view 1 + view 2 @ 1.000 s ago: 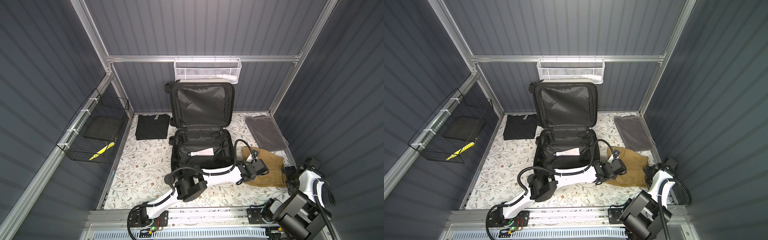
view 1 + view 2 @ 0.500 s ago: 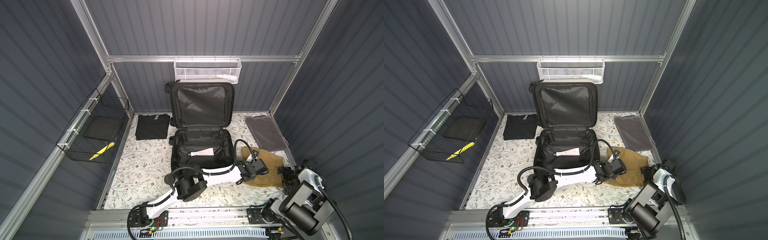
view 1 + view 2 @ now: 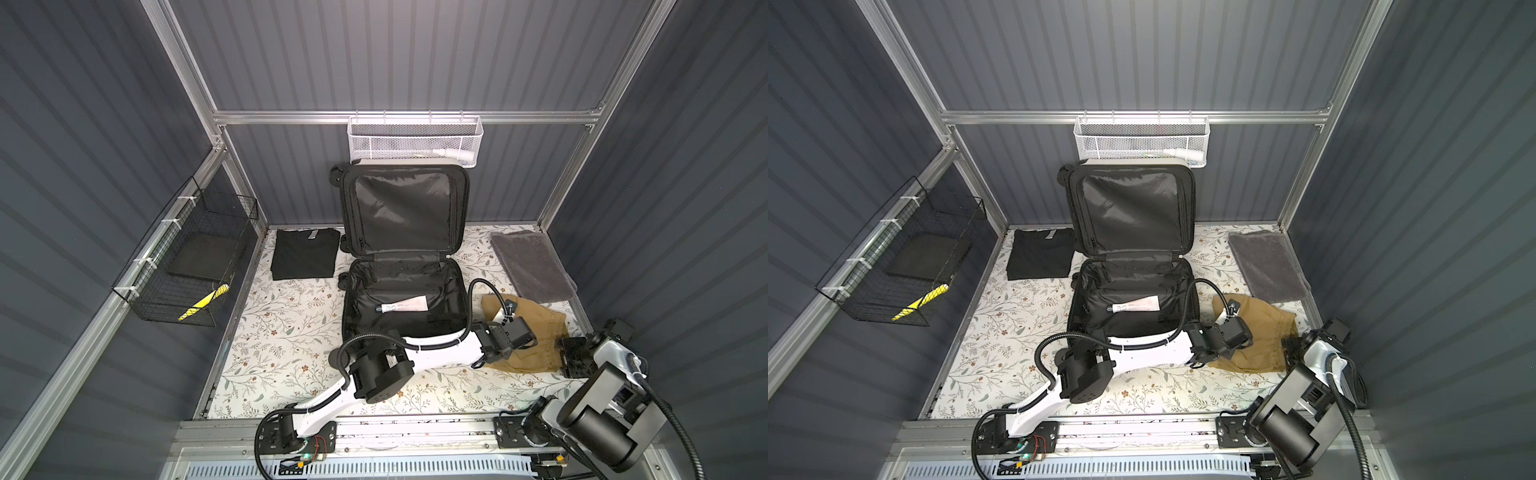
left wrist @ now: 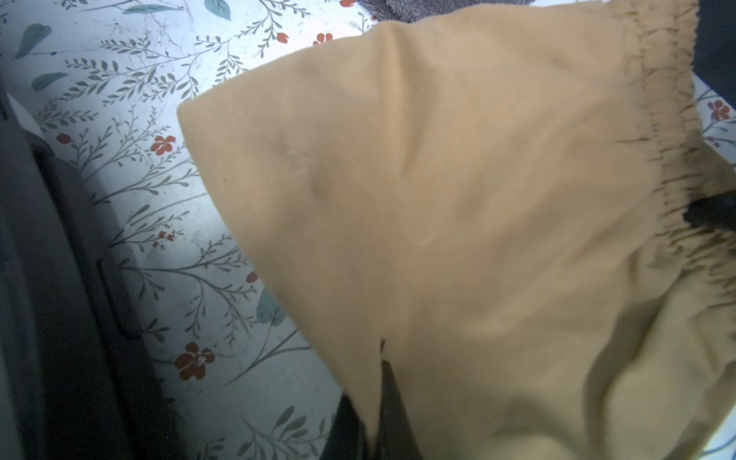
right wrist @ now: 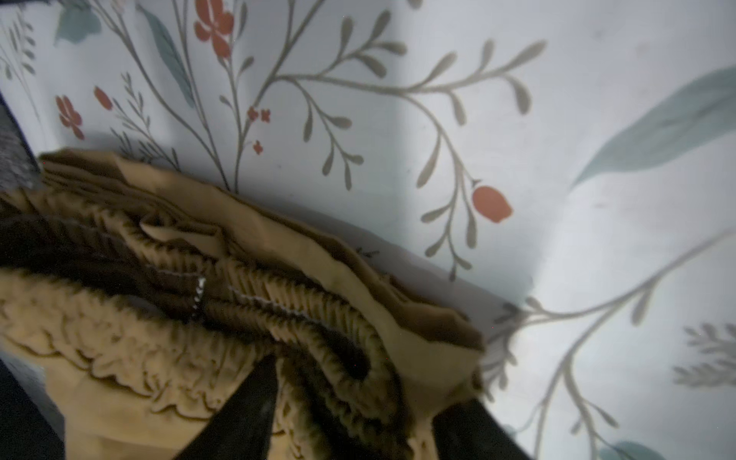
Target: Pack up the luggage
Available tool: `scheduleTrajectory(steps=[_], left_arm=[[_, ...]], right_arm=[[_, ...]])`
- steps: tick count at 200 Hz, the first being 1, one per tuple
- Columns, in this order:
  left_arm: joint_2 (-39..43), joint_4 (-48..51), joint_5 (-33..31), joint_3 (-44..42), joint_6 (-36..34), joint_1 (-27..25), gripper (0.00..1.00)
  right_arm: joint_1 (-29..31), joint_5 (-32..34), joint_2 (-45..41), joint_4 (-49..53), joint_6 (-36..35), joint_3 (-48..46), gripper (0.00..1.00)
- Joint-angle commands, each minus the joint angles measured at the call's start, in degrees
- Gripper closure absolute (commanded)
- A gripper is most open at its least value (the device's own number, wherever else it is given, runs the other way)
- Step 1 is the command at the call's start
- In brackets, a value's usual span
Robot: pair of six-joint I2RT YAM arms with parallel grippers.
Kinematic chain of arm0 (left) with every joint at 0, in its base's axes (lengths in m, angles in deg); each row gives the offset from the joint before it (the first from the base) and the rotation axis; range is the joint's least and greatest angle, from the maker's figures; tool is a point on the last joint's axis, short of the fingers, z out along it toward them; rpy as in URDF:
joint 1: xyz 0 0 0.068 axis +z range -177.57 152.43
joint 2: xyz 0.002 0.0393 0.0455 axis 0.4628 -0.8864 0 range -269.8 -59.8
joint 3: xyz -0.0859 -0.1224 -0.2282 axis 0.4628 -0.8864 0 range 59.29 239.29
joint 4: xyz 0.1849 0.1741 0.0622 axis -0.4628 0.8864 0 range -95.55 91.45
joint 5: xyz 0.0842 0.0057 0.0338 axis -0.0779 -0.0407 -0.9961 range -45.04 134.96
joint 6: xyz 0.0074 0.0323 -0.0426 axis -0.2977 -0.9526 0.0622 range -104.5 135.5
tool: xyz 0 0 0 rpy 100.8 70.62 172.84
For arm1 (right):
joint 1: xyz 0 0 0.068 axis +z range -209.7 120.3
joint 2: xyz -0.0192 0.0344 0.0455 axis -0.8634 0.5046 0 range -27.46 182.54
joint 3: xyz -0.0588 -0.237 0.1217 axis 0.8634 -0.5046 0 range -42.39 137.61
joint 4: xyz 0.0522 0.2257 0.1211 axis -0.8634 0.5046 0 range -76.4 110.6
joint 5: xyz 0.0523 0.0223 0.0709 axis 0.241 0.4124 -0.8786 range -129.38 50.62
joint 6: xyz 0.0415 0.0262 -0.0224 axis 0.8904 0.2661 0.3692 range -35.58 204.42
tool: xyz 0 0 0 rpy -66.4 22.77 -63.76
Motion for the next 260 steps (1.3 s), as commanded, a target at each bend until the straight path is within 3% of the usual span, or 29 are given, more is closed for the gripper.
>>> scheduleTrajectory(steps=[1,15,28,76,114,178,222,260], left_arm=[[2.29,-0.04,0.62,0.04,-0.89,0.85,1.0],[2.4,-0.3,1.03,0.2,-1.07,0.81,1.0],[2.52,-0.85,1.69,0.49,-1.29,0.8,1.0],[1.81,0.04,7.04,6.94,-5.17,0.8,1.0],[3.0,1.11,7.81,10.76,-8.08,1.05,1.0],[9.29,1.63,7.41,9.51,-11.26,4.19,1.0],[15.58,1.55,5.38,4.86,-12.81,6.96,1.0],[24.11,0.29,3.65,-3.87,-13.07,10.65,1.0]], right_arm=[[0.02,-0.52,-0.68,1.23,-0.13,-1.85,0.64],[0.01,-0.73,-1.71,1.75,-0.11,-1.65,0.86],[0.03,-1.28,-2.91,2.18,-0.14,-1.49,1.0],[-0.08,-6.3,-10.48,3.35,1.55,-1.29,1.0],[-0.06,-11.88,-16.89,4.65,4.39,-0.17,1.0],[1.53,-20.26,-22.14,3.73,9.8,4.0,1.0],[9.2,-22.14,-23.55,-0.58,16.1,8.66,1.0],[21.82,-18.2,-22.43,-3.28,20.68,13.99,1.0]])
